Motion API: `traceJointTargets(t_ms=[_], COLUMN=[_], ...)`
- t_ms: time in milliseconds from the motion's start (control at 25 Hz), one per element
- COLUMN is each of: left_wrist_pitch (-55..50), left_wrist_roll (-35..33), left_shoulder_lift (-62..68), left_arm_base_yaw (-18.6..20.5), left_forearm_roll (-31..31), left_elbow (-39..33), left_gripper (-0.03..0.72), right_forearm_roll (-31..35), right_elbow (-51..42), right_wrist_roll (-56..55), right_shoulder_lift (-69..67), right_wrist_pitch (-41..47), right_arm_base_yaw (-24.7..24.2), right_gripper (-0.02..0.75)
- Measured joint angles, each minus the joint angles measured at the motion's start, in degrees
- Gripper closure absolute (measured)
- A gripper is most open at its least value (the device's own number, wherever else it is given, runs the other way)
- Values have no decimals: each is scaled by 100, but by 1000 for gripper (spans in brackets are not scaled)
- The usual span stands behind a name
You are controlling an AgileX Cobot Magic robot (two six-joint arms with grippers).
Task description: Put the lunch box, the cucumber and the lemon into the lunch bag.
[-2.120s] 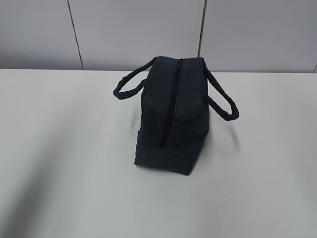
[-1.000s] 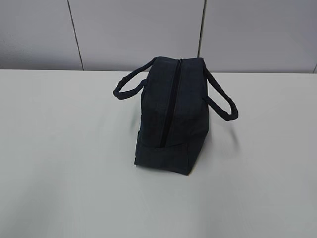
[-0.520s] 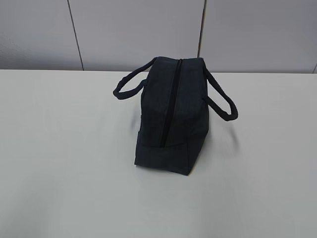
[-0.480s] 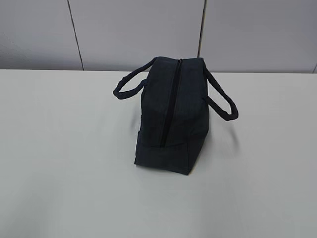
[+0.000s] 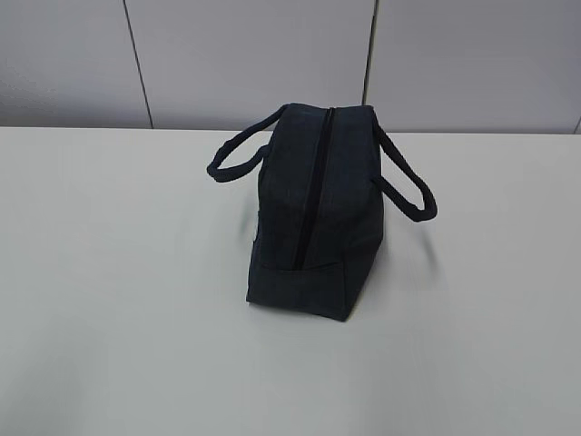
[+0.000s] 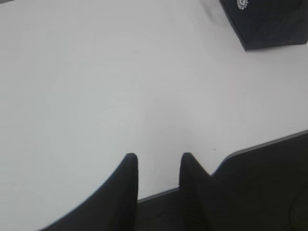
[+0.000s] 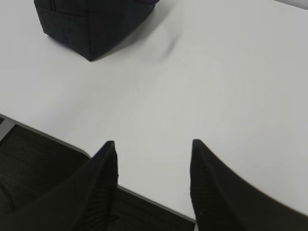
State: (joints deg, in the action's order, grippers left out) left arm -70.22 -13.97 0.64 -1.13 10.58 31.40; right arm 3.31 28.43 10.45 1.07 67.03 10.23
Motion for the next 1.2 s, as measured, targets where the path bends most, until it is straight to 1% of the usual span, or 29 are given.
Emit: traceJointTargets(t_ms=[40, 320, 720, 920, 1120, 1200], left_wrist_pitch=[42, 549, 582, 582, 582, 582], left_wrist_roll=[0, 0, 0, 0, 0, 0], left_shoulder_lift=[0, 0, 0, 0, 0, 0], left_arm_base_yaw=[0, -30, -80, -184, -334, -332], left_forearm_roll=[-29, -140, -152, -152, -152, -152], left_elbow=[-13, -190, -198, -198, -198, -198], left_gripper=[491, 491, 491, 491, 491, 491], right_forearm_roll=[-14, -36, -36, -50, -63, -63], right_elbow=[0, 0, 0, 0, 0, 0], right_wrist_roll=[-11, -11, -18, -18, -18, -18], right_shoulder_lift=[0, 0, 0, 0, 0, 0], right_wrist_pitch=[-16, -48, -57, -71, -69, -69], right_arm_base_yaw=[77, 33, -15, -389, -933, -1038], right_gripper=[368, 368, 369, 369, 369, 369])
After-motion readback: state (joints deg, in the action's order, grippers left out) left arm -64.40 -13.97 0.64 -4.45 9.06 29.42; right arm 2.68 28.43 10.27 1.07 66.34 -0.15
